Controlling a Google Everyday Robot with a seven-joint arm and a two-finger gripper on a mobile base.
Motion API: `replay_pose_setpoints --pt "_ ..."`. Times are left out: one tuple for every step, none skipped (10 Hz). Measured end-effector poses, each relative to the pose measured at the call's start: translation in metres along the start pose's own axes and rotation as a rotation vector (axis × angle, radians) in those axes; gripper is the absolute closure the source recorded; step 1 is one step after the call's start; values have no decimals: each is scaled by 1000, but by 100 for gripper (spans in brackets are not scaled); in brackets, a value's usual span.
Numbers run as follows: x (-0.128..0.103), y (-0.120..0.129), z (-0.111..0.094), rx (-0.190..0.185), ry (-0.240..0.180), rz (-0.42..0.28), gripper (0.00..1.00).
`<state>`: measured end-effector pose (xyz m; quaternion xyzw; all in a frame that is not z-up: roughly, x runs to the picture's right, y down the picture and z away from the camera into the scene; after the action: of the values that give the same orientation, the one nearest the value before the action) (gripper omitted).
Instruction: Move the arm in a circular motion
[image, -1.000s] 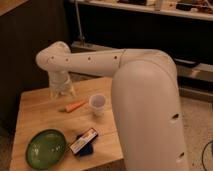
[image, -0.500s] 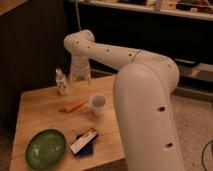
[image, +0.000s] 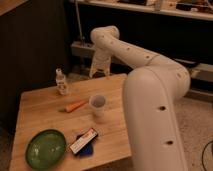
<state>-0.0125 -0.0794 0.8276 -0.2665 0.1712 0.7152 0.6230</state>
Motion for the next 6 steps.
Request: replay_pose_setpoints --pt "8 -29 -6 -15 -15 42 35" --pt "18 -51 -9 -23 -24 75 35" --pt "26 -67 -13 -29 -31 97 35" --pt "40 -90 -17 -33 -38 126 35" --pt "59 -115 -22 -35 -45 158 35" --pt "78 -128 -28 -34 -51 175 35"
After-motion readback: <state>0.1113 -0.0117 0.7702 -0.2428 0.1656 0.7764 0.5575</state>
